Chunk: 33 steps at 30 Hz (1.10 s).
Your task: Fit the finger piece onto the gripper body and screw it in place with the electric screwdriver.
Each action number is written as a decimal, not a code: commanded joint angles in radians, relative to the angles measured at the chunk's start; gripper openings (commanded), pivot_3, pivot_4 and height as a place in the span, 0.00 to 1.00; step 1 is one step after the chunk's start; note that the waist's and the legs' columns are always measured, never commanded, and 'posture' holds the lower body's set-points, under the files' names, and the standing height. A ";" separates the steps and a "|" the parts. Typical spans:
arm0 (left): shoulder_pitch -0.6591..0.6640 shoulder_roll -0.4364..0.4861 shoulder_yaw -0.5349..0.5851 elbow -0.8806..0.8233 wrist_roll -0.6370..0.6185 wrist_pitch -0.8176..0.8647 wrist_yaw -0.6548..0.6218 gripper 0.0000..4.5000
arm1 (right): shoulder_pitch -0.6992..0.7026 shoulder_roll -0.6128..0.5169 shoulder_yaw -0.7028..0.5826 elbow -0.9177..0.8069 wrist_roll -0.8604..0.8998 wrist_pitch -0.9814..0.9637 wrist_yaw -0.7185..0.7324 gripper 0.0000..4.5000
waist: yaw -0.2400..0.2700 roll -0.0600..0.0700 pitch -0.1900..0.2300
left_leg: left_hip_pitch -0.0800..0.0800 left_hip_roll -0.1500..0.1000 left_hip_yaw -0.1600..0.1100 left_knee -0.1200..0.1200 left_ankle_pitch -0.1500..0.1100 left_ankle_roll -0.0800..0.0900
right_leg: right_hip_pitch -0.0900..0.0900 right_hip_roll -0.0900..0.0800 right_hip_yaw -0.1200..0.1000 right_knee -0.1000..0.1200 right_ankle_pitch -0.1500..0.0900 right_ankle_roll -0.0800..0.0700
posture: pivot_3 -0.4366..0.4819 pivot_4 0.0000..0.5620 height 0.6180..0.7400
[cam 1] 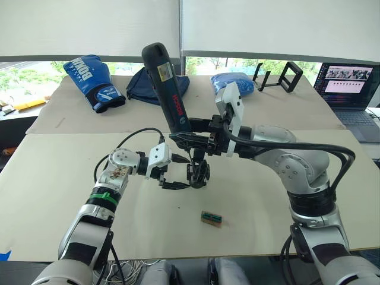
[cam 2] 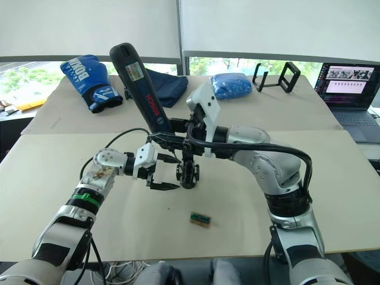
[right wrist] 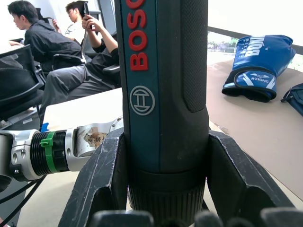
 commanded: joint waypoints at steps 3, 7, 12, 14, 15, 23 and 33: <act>-0.021 0.003 0.008 -0.019 -0.004 -0.022 0.002 1.00 | -0.027 0.007 -0.043 -0.017 0.001 -0.030 0.008 0.42 | 0.000 0.000 0.000 | 0.000 0.000 0.000 0.000 0.000 0.000 | 0.000 0.000 0.000 0.000 0.000 0.000 | 0.48 0.27 1.00; -0.020 0.003 0.009 -0.019 -0.004 -0.021 0.004 1.00 | -0.029 0.015 -0.042 -0.015 0.000 -0.030 0.008 0.42 | 0.000 0.000 0.000 | 0.000 0.000 0.000 0.000 0.000 0.000 | 0.000 0.000 0.000 0.000 0.000 0.000 | 0.48 0.27 1.00; -0.017 0.003 0.009 -0.023 -0.005 -0.020 0.007 1.00 | -0.033 0.025 -0.042 -0.011 -0.006 -0.035 0.009 0.42 | 0.000 0.000 0.000 | 0.000 0.000 0.000 0.000 0.000 0.000 | 0.000 0.000 0.000 0.000 0.000 0.000 | 0.48 0.27 1.00; -0.017 0.004 0.009 -0.024 -0.005 -0.020 0.007 1.00 | -0.035 0.030 -0.044 -0.008 -0.009 -0.034 0.008 0.42 | 0.000 0.000 0.000 | 0.000 0.000 0.000 0.000 0.000 0.000 | 0.000 0.000 0.000 0.000 0.000 0.000 | 0.48 0.27 1.00; -0.017 0.004 0.009 -0.024 -0.005 -0.021 0.007 1.00 | -0.037 0.032 -0.046 -0.007 -0.009 -0.032 0.008 0.42 | 0.000 0.000 0.000 | 0.000 0.000 0.000 0.000 0.000 0.000 | 0.000 0.000 0.000 0.000 0.000 0.000 | 0.48 0.27 1.00; -0.016 0.005 0.010 -0.026 -0.006 -0.023 0.009 1.00 | -0.038 0.032 -0.043 -0.008 -0.017 -0.038 0.015 0.42 | 0.000 0.000 0.000 | 0.000 0.000 0.000 0.000 0.000 0.000 | 0.000 0.000 0.000 0.000 0.000 0.000 | 0.48 0.27 1.00; -0.014 0.006 0.010 -0.029 -0.006 -0.022 0.009 1.00 | -0.054 0.035 -0.053 -0.014 -0.009 -0.024 0.014 0.42 | 0.000 0.000 0.000 | 0.000 0.000 0.000 0.000 0.000 0.000 | 0.000 0.000 0.000 0.000 0.000 0.000 | 0.48 0.27 1.00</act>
